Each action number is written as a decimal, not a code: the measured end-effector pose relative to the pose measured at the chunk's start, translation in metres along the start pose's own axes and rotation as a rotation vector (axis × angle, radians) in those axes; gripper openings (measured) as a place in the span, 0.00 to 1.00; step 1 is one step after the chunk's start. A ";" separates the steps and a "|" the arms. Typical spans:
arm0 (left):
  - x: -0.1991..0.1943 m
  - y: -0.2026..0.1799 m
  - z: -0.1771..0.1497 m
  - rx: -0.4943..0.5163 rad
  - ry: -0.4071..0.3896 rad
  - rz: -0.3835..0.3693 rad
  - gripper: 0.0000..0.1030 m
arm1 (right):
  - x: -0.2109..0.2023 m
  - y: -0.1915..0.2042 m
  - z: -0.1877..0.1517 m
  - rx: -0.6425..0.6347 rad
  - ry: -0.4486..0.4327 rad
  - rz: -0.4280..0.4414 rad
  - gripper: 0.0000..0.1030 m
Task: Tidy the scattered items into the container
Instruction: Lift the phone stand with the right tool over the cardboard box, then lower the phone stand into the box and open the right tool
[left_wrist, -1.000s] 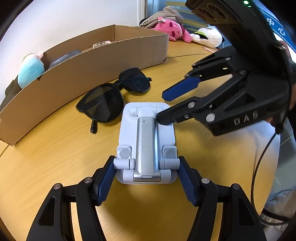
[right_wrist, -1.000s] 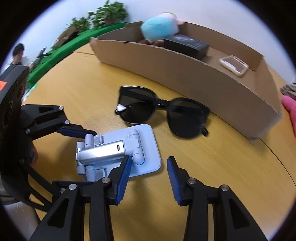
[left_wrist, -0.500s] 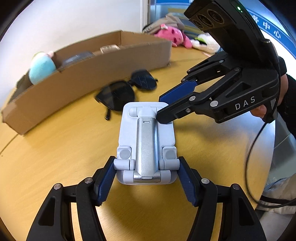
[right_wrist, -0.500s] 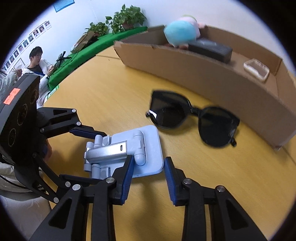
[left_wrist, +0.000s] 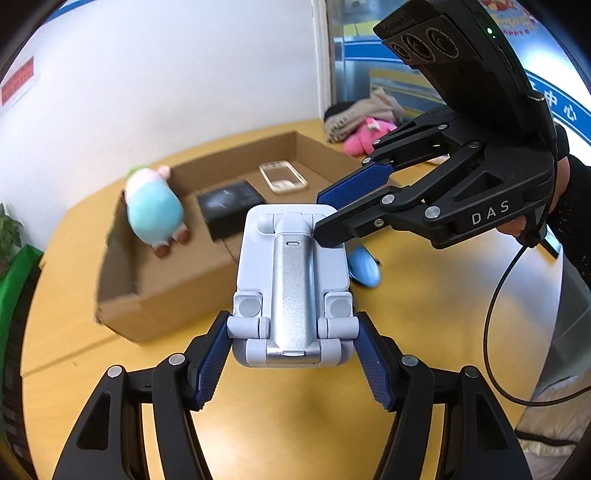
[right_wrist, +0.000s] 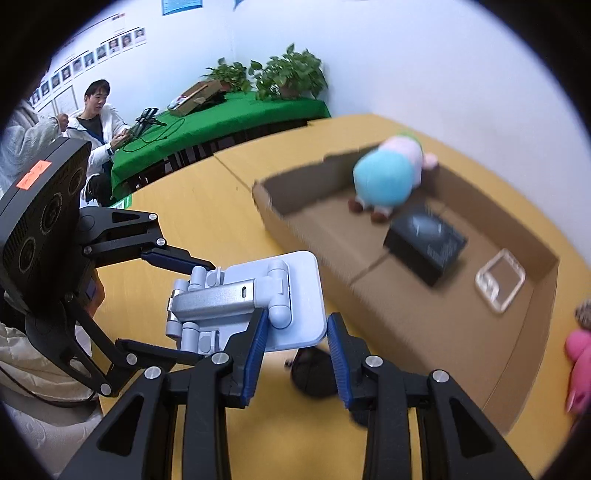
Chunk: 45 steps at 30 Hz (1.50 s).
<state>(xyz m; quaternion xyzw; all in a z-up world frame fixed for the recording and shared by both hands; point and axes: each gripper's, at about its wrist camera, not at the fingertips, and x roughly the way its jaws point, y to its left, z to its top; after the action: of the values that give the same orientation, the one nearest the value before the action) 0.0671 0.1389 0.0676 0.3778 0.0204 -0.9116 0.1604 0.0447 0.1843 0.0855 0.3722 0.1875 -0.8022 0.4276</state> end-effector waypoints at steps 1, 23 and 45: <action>-0.001 0.006 0.006 0.005 -0.007 0.015 0.68 | 0.000 -0.002 0.008 -0.010 -0.005 -0.001 0.30; 0.092 0.155 0.063 -0.143 0.160 0.003 0.68 | 0.124 -0.099 0.127 -0.028 0.061 0.106 0.30; 0.163 0.161 0.039 -0.143 0.520 0.000 0.68 | 0.220 -0.115 0.104 0.054 0.226 0.208 0.30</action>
<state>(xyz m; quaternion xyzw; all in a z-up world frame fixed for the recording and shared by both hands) -0.0185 -0.0650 -0.0044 0.5868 0.1253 -0.7803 0.1763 -0.1740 0.0646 -0.0153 0.4888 0.1729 -0.7113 0.4746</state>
